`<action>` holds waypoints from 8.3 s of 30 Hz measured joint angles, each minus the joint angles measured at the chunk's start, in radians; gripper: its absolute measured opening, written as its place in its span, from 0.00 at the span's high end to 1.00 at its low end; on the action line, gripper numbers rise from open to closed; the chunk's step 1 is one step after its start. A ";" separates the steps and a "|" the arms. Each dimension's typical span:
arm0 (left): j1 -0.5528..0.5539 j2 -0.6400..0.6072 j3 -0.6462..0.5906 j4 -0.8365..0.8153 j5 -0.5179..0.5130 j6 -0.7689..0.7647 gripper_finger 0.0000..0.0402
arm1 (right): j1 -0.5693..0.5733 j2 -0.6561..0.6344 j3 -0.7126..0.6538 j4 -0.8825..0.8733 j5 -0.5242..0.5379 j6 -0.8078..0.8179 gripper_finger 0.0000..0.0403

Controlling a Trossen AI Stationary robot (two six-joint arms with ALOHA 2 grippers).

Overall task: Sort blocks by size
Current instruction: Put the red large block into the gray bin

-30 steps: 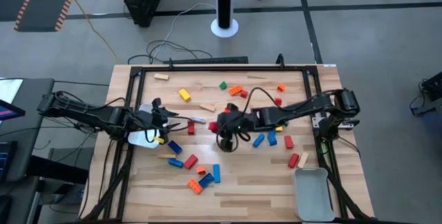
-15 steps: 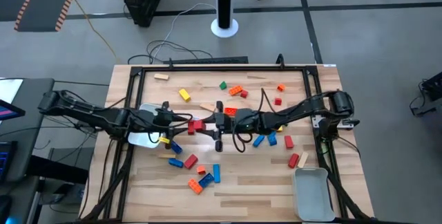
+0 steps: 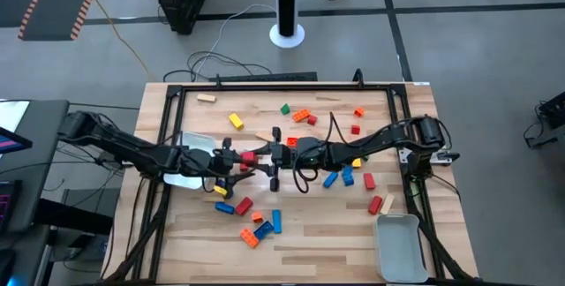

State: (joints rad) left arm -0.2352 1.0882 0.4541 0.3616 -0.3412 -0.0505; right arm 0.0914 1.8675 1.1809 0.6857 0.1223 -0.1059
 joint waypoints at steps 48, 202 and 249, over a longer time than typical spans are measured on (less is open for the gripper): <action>-0.014 -0.076 0.001 -0.084 -0.078 0.054 0.57 | 0.121 -0.427 -0.008 -1.045 0.015 0.337 0.61; 0.092 -0.422 0.023 -0.416 0.017 0.054 0.57 | 0.877 -0.403 -0.056 -1.855 -0.314 2.179 0.41; 0.092 -0.422 0.023 -0.478 0.018 0.035 0.57 | 0.246 -0.426 -0.388 -1.866 -0.492 1.354 0.42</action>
State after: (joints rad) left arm -0.1431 0.6662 0.4767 -0.1165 -0.3234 -0.0151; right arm 0.3374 1.4414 0.7924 -1.1798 -0.3695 1.2480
